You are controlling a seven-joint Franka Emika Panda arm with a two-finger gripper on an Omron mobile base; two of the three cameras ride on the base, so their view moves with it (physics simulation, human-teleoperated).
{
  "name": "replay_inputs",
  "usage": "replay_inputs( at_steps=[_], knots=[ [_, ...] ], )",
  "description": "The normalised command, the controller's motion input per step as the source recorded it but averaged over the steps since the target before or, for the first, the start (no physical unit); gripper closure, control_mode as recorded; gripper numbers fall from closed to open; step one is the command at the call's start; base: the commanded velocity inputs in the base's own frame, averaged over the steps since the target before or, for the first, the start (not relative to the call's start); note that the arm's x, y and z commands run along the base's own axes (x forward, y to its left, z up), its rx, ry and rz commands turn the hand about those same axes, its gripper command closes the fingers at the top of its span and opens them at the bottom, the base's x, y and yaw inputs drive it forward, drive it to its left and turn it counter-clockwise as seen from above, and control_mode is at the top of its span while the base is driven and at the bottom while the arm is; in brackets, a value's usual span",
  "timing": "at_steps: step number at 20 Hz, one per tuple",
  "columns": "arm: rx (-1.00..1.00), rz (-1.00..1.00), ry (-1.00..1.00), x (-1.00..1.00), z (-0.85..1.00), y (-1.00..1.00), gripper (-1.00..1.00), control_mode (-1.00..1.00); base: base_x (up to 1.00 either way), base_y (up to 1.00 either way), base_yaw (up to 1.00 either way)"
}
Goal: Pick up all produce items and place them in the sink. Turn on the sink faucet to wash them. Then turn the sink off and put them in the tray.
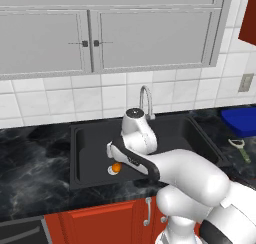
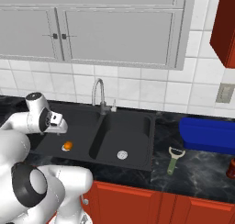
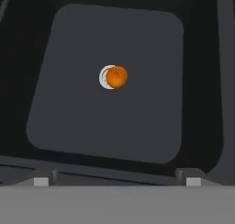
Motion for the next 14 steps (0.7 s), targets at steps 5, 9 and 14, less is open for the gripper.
replay_inputs(
  at_steps=[5,9,14],
  knots=[
    [0.04,-0.07,0.03,0.03,-0.27,-0.01,-1.0,-1.0,0.0,0.0,0.0],
    [0.0,-0.06,0.0,0.12,-0.36,0.0,-1.0,-1.0,0.0,0.0,0.0],
    [0.0,-0.06,0.0,0.19,-0.26,0.0,-1.0,-1.0,0.0,0.0,0.0]
  ],
)
